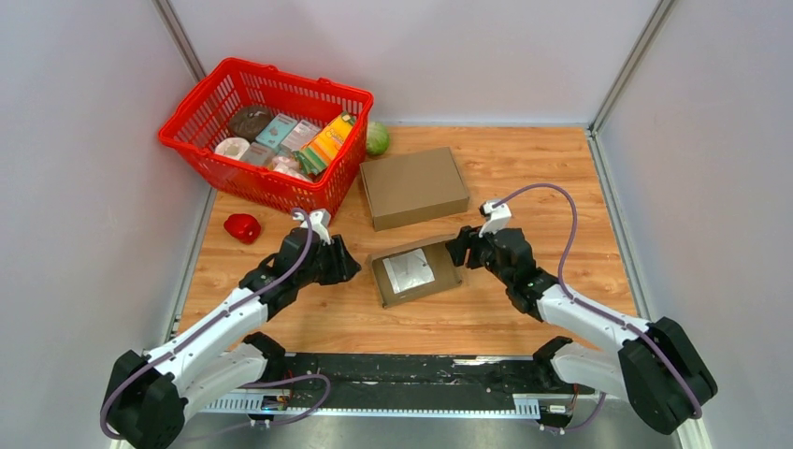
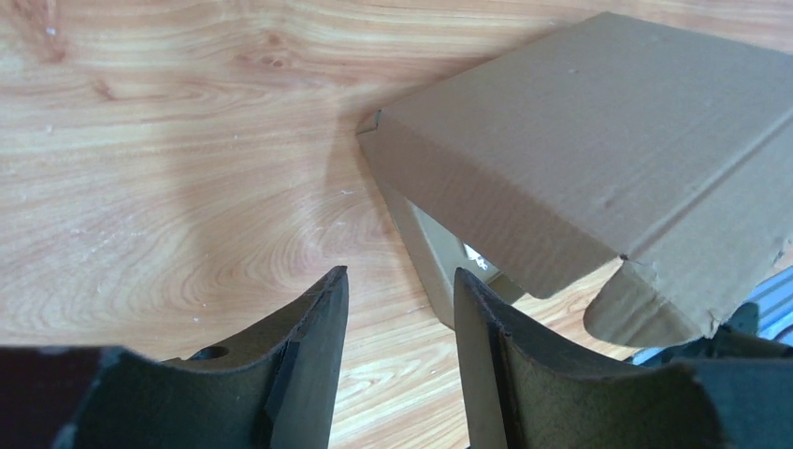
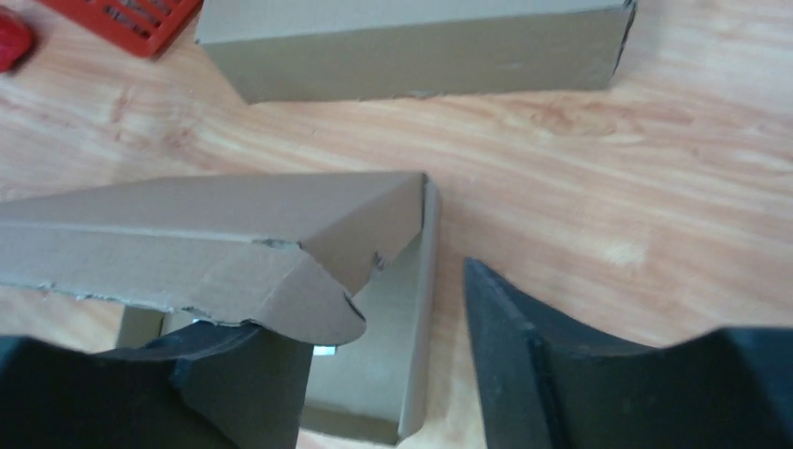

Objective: Fold the paper box

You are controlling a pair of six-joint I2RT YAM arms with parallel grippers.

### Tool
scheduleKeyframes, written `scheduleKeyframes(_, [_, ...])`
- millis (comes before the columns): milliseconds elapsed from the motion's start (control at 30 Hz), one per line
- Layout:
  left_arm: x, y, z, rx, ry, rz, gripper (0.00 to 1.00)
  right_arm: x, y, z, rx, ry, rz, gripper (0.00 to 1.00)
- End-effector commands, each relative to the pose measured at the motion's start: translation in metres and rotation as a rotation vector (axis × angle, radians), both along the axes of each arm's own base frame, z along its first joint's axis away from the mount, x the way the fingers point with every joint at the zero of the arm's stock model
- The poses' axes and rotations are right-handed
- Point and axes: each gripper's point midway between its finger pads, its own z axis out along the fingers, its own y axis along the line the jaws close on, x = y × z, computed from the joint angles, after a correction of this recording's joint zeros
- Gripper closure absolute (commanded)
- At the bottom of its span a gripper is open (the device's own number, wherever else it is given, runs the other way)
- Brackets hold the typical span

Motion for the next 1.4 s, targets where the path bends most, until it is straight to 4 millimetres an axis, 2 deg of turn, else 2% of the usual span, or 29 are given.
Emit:
scheduleKeyframes(0, [0.008, -0.011, 0.021, 0.024, -0.126, -0.081, 0.47, 0.037, 0.001, 0.048, -0.005, -0.166, -0.070, 0.43])
scheduleKeyframes(33, [0.010, -0.013, 0.024, 0.056, -0.127, -0.087, 0.47, 0.037, 0.003, 0.047, 0.000, -0.157, -0.065, 0.52])
scheduleKeyframes(67, [0.015, -0.009, 0.026, 0.107, -0.146, -0.063, 0.47, 0.036, 0.006, 0.048, 0.003, -0.155, -0.055, 0.55])
scheduleKeyframes(333, [0.026, -0.034, 0.036, 0.261, -0.212, -0.176, 0.42, 0.034, 0.021, 0.048, 0.020, -0.130, 0.004, 0.65])
scheduleKeyframes(400, [0.030, -0.035, 0.043, 0.289, -0.230, -0.190, 0.42, 0.035, 0.025, 0.052, 0.024, -0.122, 0.013, 0.66])
scheduleKeyframes(500, [0.028, -0.032, 0.042, 0.303, -0.212, -0.186, 0.43, 0.039, 0.028, 0.057, 0.034, -0.118, 0.010, 0.68])
scheduleKeyframes(633, [0.026, -0.026, 0.038, 0.284, -0.229, -0.147, 0.42, 0.045, 0.030, 0.062, 0.031, -0.111, 0.000, 0.77])
scheduleKeyframes(767, [0.035, -0.016, 0.035, 0.364, -0.206, -0.102, 0.44, 0.048, 0.029, 0.060, 0.011, -0.107, -0.008, 0.78])
scheduleKeyframes(900, [0.034, -0.009, 0.034, 0.406, -0.156, -0.070, 0.45, 0.049, 0.027, 0.056, -0.011, -0.098, -0.015, 0.79])
scheduleKeyframes(1000, [0.036, -0.018, 0.037, 0.361, -0.211, -0.109, 0.40, 0.048, 0.030, 0.051, -0.014, -0.092, 0.003, 0.78])
scheduleKeyframes(1133, [0.045, -0.032, 0.045, 0.338, -0.288, -0.164, 0.41, 0.050, 0.034, 0.048, -0.019, -0.092, 0.021, 0.74])
scheduleKeyframes(1233, [0.054, -0.035, 0.048, 0.369, -0.293, -0.162, 0.46, 0.052, 0.035, 0.047, -0.022, -0.095, 0.022, 0.75])
scheduleKeyframes(1333, [0.060, -0.042, 0.044, 0.381, -0.259, -0.169, 0.58, 0.053, 0.037, 0.048, -0.013, -0.090, 0.025, 0.79])
scheduleKeyframes(1367, [0.061, -0.044, 0.043, 0.377, -0.241, -0.160, 0.67, 0.053, 0.038, 0.048, -0.008, -0.088, 0.025, 0.80])
